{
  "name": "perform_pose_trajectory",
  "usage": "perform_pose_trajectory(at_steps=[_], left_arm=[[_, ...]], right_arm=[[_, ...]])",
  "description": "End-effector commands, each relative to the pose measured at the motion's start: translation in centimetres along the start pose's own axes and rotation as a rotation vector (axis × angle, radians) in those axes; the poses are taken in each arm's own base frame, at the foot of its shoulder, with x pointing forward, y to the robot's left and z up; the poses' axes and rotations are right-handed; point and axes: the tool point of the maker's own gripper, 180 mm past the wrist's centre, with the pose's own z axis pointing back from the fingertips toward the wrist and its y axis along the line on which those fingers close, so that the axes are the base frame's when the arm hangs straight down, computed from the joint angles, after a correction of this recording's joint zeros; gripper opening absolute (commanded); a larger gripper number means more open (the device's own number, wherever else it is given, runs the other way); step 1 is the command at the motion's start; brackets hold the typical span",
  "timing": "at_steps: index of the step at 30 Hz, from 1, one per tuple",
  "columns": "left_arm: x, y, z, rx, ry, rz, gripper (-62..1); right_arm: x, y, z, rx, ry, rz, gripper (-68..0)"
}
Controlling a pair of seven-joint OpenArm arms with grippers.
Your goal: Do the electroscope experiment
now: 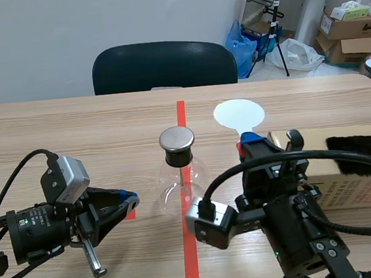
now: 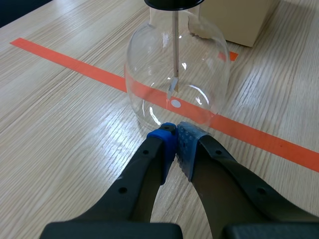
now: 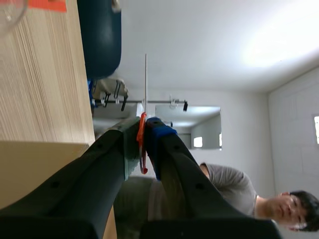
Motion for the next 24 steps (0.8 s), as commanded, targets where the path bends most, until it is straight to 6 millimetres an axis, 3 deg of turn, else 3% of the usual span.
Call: perform_pose_trajectory(at_steps=[1, 14, 24], left_arm=[[1.4, 0.3, -0.2, 0.009, -0.051, -0.004, -59.2], [1.4, 0.3, -0.2, 0.009, -0.051, -0.004, -59.2], [1.4, 0.3, -0.2, 0.009, -0.051, -0.004, -59.2]], right_arm=[[0.3, -1.4, -0.5, -0.046, -0.027, -0.001, -66.7], [5.3, -1.3, 0.4, -0.046, -0.309, 0.005, -66.7], [6.0, -1.3, 0.6, -0.046, -0.351, 0.006, -66.7]])
